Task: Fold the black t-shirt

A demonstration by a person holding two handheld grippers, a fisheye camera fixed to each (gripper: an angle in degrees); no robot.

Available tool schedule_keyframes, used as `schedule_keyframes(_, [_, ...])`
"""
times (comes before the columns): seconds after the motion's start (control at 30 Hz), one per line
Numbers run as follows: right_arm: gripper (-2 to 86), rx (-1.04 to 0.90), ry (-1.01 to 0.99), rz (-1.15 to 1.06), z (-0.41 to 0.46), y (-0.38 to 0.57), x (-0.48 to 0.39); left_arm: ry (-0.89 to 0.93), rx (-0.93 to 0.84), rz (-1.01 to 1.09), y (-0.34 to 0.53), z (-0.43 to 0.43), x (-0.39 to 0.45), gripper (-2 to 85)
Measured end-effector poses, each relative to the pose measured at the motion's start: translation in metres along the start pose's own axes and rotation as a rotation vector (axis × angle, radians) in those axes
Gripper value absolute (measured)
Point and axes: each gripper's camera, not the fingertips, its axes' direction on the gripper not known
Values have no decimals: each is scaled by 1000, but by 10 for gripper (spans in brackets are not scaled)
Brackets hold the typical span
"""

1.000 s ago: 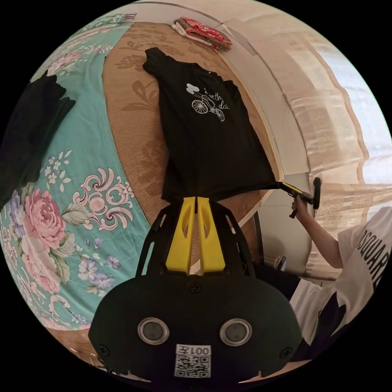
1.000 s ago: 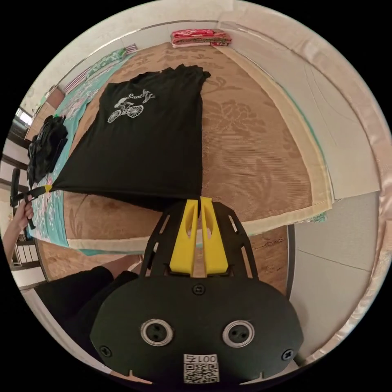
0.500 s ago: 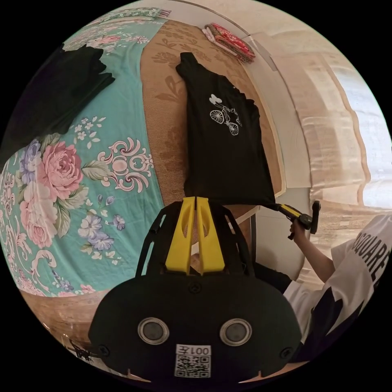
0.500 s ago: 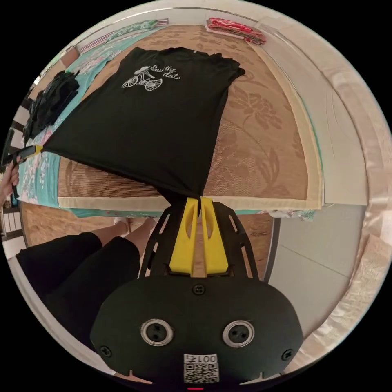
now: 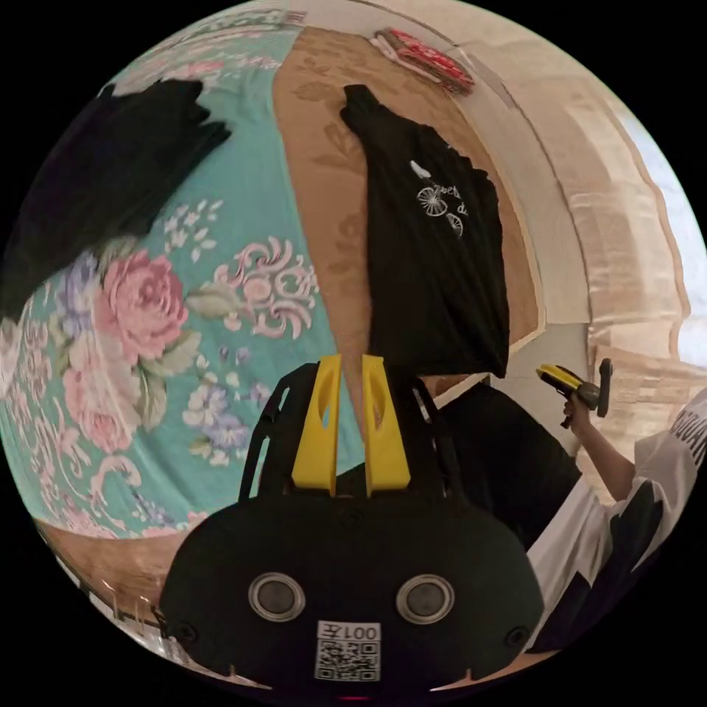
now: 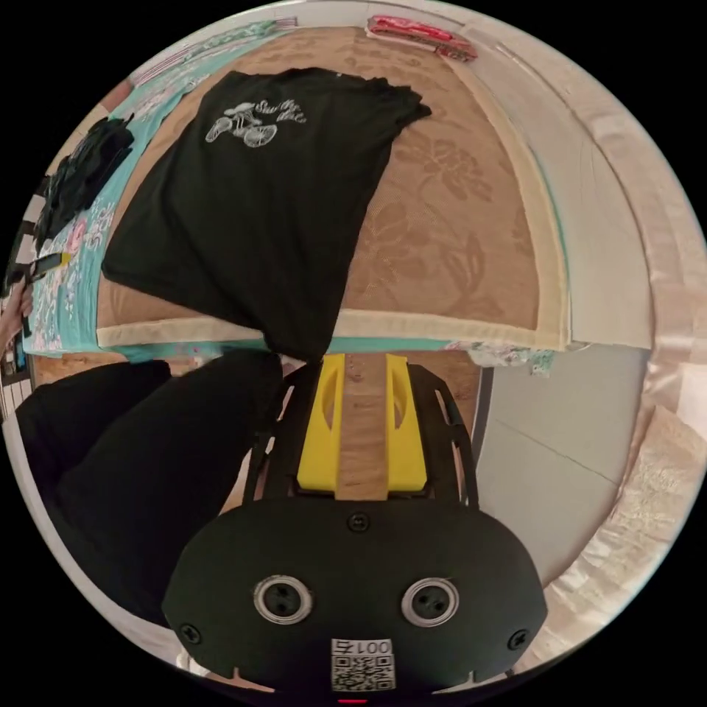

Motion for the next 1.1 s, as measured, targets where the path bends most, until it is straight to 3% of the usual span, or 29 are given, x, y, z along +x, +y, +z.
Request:
schedule_keyframes(0.13, [76, 210, -22, -40, -6, -63, 42, 5, 81, 196, -119, 26, 86, 24])
schedule_keyframes(0.27, [80, 375, -74, -115, 23, -192, 105, -15, 97, 379, -245, 90, 186, 22])
schedule_keyframes(0.37, [82, 373, -96, -137, 54, -283, 143, -145, 80, 411, -327, 143, 247, 12])
schedule_keyframes(0.5, [81, 312, -291, -230, 99, -358, 165, -309, 63, 370, -396, 188, 294, -6])
schedule_keyframes(0.63, [67, 272, -314, -323, 125, -384, 152, -355, 0, 294, -426, 220, 306, -9])
schedule_keyframes(0.83, [11, 288, -267, -329, 133, -368, 147, -186, 62, 141, -428, 221, 283, -9])
schedule_keyframes(1.1, [1, 238, -226, -39, 146, -287, 203, -288, 43, 221, -434, 231, 301, -10])
